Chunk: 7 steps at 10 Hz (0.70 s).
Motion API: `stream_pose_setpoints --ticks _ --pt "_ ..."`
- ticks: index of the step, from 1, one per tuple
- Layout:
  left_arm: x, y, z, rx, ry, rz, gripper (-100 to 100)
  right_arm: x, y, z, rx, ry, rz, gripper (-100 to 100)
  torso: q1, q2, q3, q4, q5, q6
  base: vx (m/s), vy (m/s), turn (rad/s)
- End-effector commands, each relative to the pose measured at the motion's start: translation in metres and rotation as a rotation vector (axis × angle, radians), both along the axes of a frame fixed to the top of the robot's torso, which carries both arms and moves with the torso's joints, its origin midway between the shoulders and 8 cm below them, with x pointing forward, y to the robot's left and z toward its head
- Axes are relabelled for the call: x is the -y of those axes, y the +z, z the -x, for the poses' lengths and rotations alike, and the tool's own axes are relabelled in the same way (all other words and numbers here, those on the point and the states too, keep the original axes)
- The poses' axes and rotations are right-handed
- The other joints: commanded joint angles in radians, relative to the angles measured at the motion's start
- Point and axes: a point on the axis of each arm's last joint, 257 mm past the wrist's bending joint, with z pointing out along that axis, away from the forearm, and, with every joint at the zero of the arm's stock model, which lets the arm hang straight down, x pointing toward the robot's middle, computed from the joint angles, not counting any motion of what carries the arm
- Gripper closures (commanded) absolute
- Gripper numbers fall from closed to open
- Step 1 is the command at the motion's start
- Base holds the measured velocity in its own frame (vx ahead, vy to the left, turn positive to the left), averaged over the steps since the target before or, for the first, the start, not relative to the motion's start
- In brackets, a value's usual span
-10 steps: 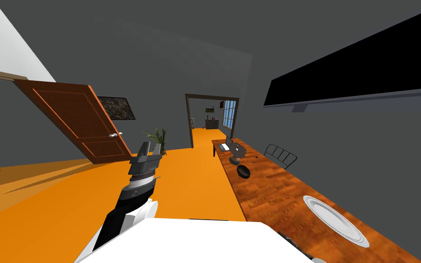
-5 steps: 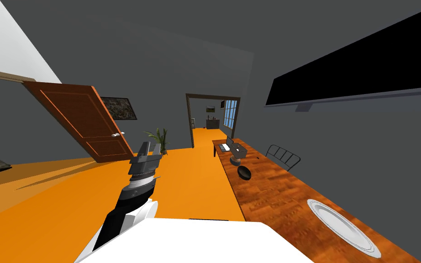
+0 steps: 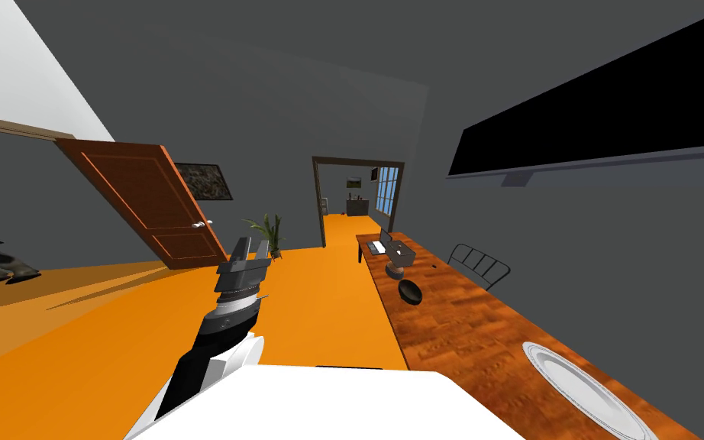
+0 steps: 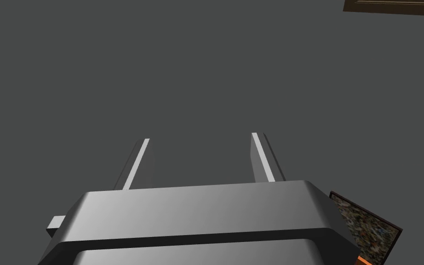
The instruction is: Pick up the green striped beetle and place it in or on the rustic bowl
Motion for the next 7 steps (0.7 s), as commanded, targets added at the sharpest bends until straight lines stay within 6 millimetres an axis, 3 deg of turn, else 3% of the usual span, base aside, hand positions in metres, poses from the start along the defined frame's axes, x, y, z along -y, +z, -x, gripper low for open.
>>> stream_pose_setpoints --ticks 1,4,5,7 --pt "0.0 0.0 0.0 0.0 0.0 0.0 0 -0.013 -0.007 -0.003 0.001 0.007 0.0 -100 0.0 0.0 0.0 0.0 0.0 0.0 0.01 -0.047 -0.058" --pt "0.0 0.0 0.0 0.0 0.0 0.0 0 -0.027 -0.014 -0.007 0.002 0.015 0.0 -100 -0.004 0.0 0.0 0.0 -0.001 0.0 0.015 -0.07 -0.03" --pt "0.0 0.0 0.0 0.0 0.0 0.0 0 -0.041 -0.021 -0.01 0.002 0.024 -0.001 -100 -0.003 -0.001 0.0 0.0 -0.001 0.0 0.024 -0.078 -0.066" --pt "0.0 0.0 0.0 0.0 0.0 0.0 0 -0.043 -0.021 -0.011 0.002 0.024 -0.003 -100 -0.005 -0.001 -0.001 0.0 -0.001 0.0 0.016 -0.063 -0.026"
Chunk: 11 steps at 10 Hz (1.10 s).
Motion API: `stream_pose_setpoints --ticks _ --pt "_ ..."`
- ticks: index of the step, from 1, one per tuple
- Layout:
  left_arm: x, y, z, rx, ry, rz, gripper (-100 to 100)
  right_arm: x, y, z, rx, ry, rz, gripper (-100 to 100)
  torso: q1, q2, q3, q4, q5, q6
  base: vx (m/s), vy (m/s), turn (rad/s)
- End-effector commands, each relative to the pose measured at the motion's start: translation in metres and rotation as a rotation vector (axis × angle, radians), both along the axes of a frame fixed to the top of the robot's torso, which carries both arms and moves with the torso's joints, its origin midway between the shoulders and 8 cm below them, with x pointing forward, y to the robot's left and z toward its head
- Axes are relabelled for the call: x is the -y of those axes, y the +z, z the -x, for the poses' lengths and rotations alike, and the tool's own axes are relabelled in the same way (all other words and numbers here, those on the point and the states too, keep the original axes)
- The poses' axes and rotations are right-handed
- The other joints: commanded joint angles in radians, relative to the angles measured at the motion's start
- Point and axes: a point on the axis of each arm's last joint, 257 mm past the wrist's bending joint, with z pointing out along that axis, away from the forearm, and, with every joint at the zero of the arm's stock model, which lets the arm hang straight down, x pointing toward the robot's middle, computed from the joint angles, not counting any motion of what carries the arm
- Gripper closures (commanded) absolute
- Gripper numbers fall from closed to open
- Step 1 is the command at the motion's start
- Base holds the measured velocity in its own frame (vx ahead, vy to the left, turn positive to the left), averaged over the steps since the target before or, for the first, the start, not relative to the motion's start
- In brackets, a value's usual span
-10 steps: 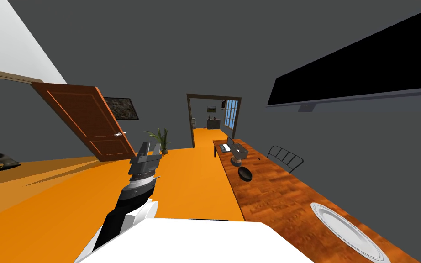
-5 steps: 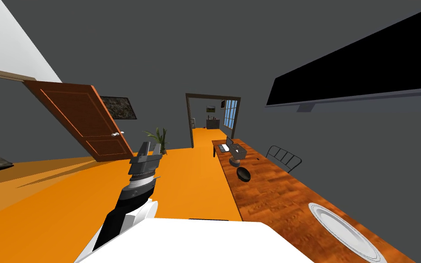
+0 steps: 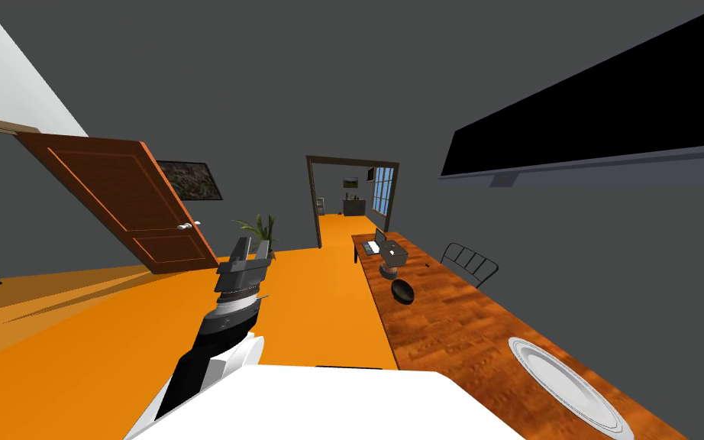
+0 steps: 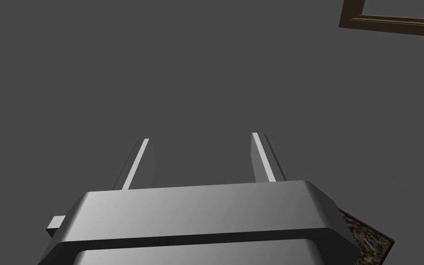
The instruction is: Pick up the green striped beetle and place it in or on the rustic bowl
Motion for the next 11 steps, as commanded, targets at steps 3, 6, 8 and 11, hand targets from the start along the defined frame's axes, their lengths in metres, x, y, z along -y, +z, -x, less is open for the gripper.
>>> stream_pose_setpoints --ticks 3,6,8,11 --pt "0.0 0.0 0.0 0.0 0.0 0.0 0 0.0 0.0 0.0 0.001 -0.002 0.0 100 0.003 0.001 0.0 0.0 0.0 -0.001 0.001 -0.002 0.001" --pt "0.0 0.0 0.0 0.0 0.0 0.0 0 0.0 0.0 -0.001 0.002 -0.003 -0.001 0 0.003 0.0 0.0 -0.001 0.0 -0.001 0.0 0.0 0.0" --pt "0.0 0.0 0.0 0.0 0.0 0.0 0 0.026 0.011 0.007 -0.001 -0.015 0.0 100 0.006 0.001 0.0 -0.001 0.001 -0.001 -0.024 0.1 0.087" --pt "0.0 0.0 0.0 0.0 0.0 0.0 0 0.039 0.019 0.012 -0.002 -0.02 0.004 100 0.01 0.002 0.001 -0.001 0.002 -0.001 -0.024 0.088 0.023"
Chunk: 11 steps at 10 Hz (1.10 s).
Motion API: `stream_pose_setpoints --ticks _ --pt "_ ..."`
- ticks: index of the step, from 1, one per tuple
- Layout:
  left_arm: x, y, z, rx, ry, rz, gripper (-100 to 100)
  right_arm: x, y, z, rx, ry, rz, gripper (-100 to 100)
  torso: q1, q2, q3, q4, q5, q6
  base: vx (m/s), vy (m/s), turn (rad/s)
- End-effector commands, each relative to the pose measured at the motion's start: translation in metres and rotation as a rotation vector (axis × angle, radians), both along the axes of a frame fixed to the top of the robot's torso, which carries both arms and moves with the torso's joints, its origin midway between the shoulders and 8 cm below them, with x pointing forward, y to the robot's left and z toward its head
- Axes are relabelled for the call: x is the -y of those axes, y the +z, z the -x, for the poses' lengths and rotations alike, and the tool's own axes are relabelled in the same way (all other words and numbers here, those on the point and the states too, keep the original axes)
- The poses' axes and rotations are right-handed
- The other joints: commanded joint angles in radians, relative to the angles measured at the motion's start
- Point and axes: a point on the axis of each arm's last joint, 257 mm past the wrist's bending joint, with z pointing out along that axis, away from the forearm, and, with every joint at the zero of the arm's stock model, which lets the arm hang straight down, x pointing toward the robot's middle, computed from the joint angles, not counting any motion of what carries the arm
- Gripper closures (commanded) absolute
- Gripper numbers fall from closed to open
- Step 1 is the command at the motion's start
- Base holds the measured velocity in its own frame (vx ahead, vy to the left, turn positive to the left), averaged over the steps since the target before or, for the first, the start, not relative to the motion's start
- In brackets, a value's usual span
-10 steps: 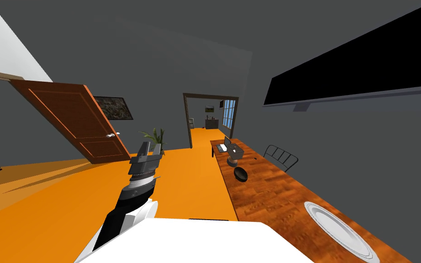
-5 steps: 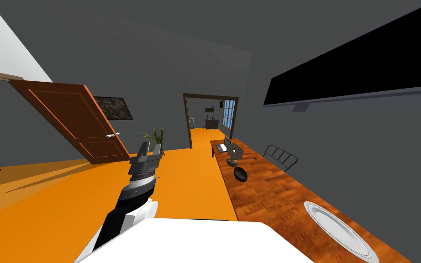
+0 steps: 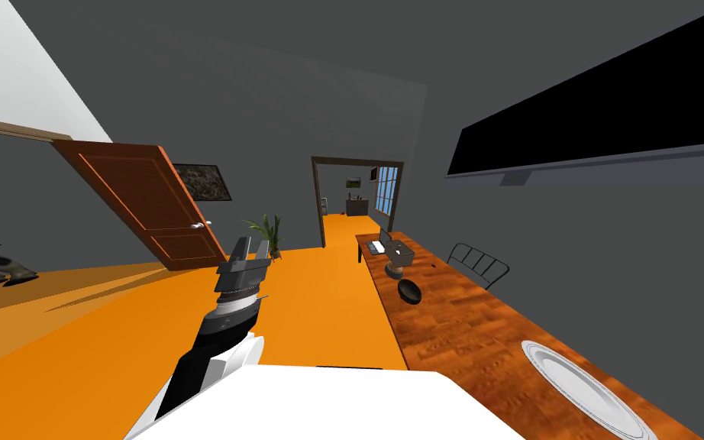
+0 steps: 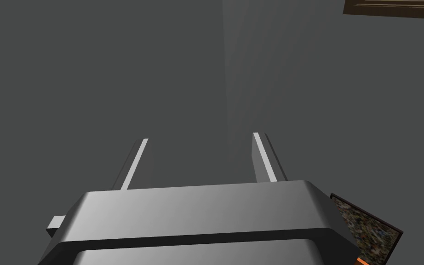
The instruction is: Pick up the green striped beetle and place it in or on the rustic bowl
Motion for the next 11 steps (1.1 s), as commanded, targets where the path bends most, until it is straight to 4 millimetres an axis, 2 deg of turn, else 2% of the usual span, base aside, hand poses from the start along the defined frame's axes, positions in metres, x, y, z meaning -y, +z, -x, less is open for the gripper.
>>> stream_pose_setpoints --ticks 1,2,7,8,11 --pt "0.0 0.0 0.0 0.0 0.0 0.0 0 0.0 0.0 0.0 0.0 0.0 0.0 0 0.0 0.0 0.0 0.0 0.0 0.0 -0.003 0.009 -0.003" --pt "0.0 0.0 0.0 0.0 0.0 0.0 0 0.026 0.013 -0.008 0.017 -0.002 0.046 100 -0.002 -0.001 0.0 0.0 0.0 0.0 0.017 0.003 0.033" --pt "0.0 0.0 0.0 0.0 0.0 0.0 0 0.095 0.058 -0.029 0.07 0.001 0.17 100 -0.003 -0.007 -0.004 -0.001 0.001 -0.001 0.074 0.003 0.053" --pt "0.0 0.0 0.0 0.0 0.0 0.0 0 0.095 0.058 -0.029 0.07 0.001 0.17 100 -0.003 -0.009 -0.005 -0.001 0.001 -0.001 0.088 0.008 0.028" --pt "0.0 0.0 0.0 0.0 0.0 0.0 0 0.127 0.087 -0.043 0.103 0.009 0.233 100 -0.002 -0.009 -0.005 -0.001 0.0 -0.001 0.099 0.027 0.053"
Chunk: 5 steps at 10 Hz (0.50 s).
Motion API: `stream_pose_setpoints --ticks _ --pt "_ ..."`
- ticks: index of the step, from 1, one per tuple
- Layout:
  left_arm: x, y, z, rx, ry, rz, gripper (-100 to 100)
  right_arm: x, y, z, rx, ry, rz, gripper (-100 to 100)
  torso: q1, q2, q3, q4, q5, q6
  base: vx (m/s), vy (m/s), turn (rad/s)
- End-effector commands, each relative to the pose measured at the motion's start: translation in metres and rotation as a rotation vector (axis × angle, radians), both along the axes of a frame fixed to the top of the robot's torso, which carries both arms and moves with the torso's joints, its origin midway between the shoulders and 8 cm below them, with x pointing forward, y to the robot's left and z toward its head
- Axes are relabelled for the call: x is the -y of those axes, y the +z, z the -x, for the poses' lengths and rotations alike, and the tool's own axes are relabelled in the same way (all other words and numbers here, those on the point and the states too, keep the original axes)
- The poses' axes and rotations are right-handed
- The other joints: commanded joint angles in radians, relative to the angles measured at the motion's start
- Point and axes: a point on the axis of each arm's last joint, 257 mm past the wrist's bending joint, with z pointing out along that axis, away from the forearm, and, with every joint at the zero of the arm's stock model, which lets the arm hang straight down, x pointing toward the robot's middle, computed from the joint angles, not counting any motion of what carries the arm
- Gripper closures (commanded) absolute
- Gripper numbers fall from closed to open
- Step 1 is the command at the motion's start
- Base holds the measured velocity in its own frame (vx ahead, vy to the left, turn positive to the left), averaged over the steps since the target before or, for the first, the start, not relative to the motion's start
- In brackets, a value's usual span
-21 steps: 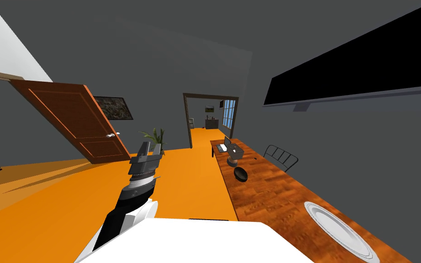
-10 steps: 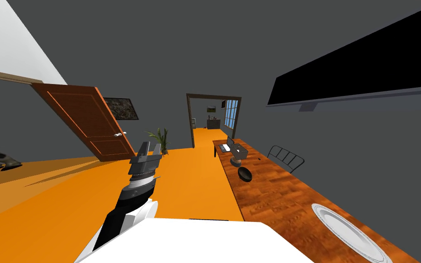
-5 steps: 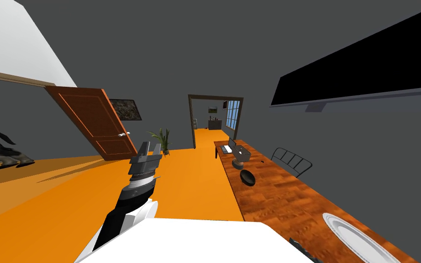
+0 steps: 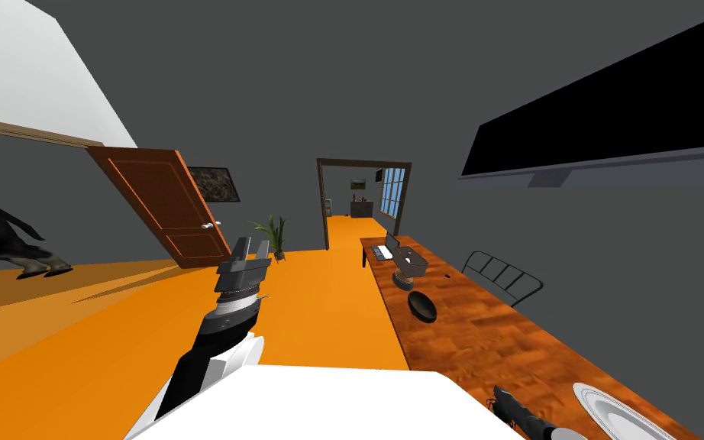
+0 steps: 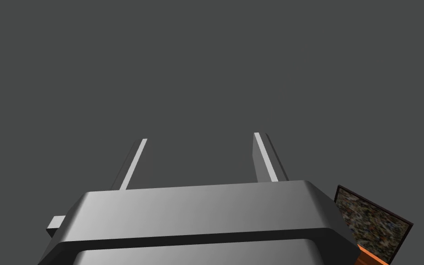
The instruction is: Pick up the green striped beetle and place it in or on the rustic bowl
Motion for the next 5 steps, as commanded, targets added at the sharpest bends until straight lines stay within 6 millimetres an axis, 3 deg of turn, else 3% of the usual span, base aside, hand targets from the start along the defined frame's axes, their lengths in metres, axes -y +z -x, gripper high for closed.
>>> stream_pose_setpoints --ticks 1,2,5 --pt "0.0 0.0 0.0 0.0 0.0 0.0 0 0.004 0.007 -0.003 0.009 0.002 0.012 100 0.0 0.0 0.0 0.0 0.0 0.0 0.094 0.012 0.026" --pt "0.0 0.0 0.0 0.0 0.0 0.0 0 0.021 0.026 -0.012 0.03 0.009 0.043 100 0.0 0.001 0.0 0.0 -0.001 0.001 0.156 0.034 0.066" --pt "0.0 0.0 0.0 0.0 0.0 0.0 0 0.039 0.051 -0.026 0.061 0.019 0.076 100 0.002 -0.005 -0.003 -0.001 -0.001 -0.001 0.172 0.029 0.074"
